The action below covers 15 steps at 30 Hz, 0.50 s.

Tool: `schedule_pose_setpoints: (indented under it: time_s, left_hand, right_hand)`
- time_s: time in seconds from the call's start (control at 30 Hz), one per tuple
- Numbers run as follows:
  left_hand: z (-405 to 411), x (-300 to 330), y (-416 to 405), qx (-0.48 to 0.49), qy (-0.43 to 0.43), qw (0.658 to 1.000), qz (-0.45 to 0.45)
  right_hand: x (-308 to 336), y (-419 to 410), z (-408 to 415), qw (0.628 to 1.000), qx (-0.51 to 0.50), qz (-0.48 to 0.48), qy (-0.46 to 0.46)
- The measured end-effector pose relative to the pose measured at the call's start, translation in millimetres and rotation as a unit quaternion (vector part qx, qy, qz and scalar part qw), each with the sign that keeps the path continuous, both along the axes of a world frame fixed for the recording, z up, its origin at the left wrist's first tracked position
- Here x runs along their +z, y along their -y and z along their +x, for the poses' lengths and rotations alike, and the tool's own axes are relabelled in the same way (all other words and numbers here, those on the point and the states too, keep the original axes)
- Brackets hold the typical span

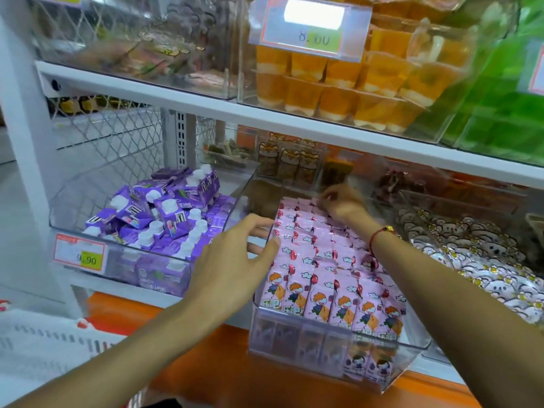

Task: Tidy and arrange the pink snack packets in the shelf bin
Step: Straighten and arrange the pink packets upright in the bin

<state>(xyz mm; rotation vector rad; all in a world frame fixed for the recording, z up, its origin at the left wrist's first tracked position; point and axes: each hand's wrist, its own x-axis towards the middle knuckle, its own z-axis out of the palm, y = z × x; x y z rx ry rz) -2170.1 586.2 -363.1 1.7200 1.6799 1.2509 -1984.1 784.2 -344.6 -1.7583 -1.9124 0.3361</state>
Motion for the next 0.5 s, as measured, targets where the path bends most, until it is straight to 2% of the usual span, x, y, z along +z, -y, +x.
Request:
schedule_pose_setpoints:
  time_s: [0.1, 0.13, 0.2, 0.3, 0.4, 0.5]
  left_hand:
    - [0.5, -2.0, -0.7, -0.005, -0.018, 1.0, -0.001]
    - [0.7, -1.2, -1.0, -0.003, -0.018, 1.0, -0.001]
    - [-0.2, -0.3, -2.4, -0.003, -0.011, 1.0, -0.001]
    - [-2.4, 1.1, -6.0, 0.007, -0.006, 1.0, 0.0]
    - [-3.3, 4.5, -6.4, 0.015, 0.003, 0.998, 0.053]
    - [1.1, 12.2, 0.7, -0.005, -0.023, 0.991, 0.133]
  right_hand:
    - [-0.3, 3.7, -6.8, 0.995, -0.032, 0.079, -0.046]
    - [2.4, 6.2, -8.5, 0.99, -0.046, 0.096, -0.09]
    - [10.0, 12.5, -10.6, 0.975, -0.056, 0.098, -0.193]
    - [18.9, 37.2, -13.5, 0.956, -0.057, 0.097, -0.272]
    - [23.0, 77.7, -16.0, 0.895, -0.073, 0.141, -0.416]
    - [26.1, 117.3, -9.2, 0.864, -0.081, 0.147, -0.475]
